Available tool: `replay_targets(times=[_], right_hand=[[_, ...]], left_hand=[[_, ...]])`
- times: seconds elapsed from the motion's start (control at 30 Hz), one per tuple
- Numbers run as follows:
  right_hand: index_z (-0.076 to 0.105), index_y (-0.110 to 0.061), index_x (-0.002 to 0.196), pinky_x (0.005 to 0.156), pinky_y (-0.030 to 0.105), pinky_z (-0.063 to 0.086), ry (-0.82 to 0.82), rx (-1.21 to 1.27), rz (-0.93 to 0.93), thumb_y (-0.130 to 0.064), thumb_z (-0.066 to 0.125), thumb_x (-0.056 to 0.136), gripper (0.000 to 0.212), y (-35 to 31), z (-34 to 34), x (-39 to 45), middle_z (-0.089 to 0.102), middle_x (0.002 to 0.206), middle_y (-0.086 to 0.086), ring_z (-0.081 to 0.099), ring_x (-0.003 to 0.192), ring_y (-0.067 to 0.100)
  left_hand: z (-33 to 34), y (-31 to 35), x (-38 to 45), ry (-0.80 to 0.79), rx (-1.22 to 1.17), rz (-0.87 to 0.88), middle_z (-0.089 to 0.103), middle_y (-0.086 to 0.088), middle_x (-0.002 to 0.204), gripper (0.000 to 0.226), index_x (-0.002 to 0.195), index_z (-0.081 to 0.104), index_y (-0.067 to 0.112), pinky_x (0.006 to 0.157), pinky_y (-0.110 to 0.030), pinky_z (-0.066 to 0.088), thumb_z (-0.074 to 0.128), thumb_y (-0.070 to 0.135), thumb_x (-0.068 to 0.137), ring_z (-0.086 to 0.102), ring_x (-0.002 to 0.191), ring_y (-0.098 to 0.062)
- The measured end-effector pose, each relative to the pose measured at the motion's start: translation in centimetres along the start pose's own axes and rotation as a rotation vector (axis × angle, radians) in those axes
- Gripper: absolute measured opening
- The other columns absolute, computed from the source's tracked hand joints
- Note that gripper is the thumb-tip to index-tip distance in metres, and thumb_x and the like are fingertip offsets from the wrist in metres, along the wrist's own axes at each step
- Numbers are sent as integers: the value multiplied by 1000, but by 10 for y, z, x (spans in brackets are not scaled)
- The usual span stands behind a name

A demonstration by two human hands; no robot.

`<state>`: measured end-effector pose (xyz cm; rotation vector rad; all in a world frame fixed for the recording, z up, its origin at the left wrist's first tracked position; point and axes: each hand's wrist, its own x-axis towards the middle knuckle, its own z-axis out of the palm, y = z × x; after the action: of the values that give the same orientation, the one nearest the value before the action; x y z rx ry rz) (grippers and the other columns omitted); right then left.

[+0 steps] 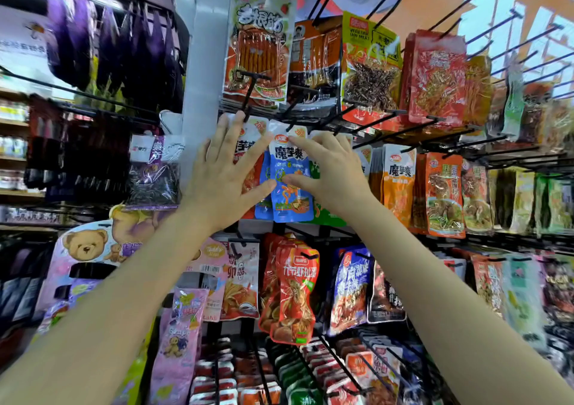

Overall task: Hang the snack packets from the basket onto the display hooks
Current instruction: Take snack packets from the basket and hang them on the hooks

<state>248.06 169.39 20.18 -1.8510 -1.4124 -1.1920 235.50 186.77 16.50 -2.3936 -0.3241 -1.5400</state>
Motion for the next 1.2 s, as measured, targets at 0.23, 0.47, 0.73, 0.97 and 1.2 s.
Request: replay_targets(times=[0.23,0.47,0.73,0.97,1.2], right_hand=[[55,-29,141,97,42,39,56,-86,4,-58,66,88,62,-5,2,-4,42,107,0,42,111,24],[70,-15,119,92,39,42,252,183,-2,-37,57,97,33,24,-36,-112,56,110,3,52,105,20],[72,-7,107,85,47,48,53,-65,427,-29,58,96,28,167,-62,-367,64,106,9,61,98,29],[70,-13,104,80,48,52,-309,-126,944,-41,54,92,34,273,-77,-633,63,101,10,63,94,37],[71,-11,107,76,48,49,-539,-137,1385,-51,46,85,53,317,-92,-808,63,96,17,61,94,41]], left_hand=[[-9,-1,-1,-52,63,-15,-9,-6,170,75,160,7,43,122,-57,6,15,74,92,-11,156,-26],[-32,97,-36,238,-201,174,41,-18,154,52,142,54,13,119,-58,24,49,42,99,35,144,-37],[104,319,-125,-115,-607,372,65,-12,122,36,118,70,8,99,-41,40,54,32,97,59,115,-30],[272,502,-265,-851,-681,442,66,-12,121,51,121,68,9,89,-40,49,46,44,91,66,106,-33],[337,627,-377,-1297,-687,460,29,-8,164,88,158,30,16,119,-45,29,21,66,86,29,151,-27]])
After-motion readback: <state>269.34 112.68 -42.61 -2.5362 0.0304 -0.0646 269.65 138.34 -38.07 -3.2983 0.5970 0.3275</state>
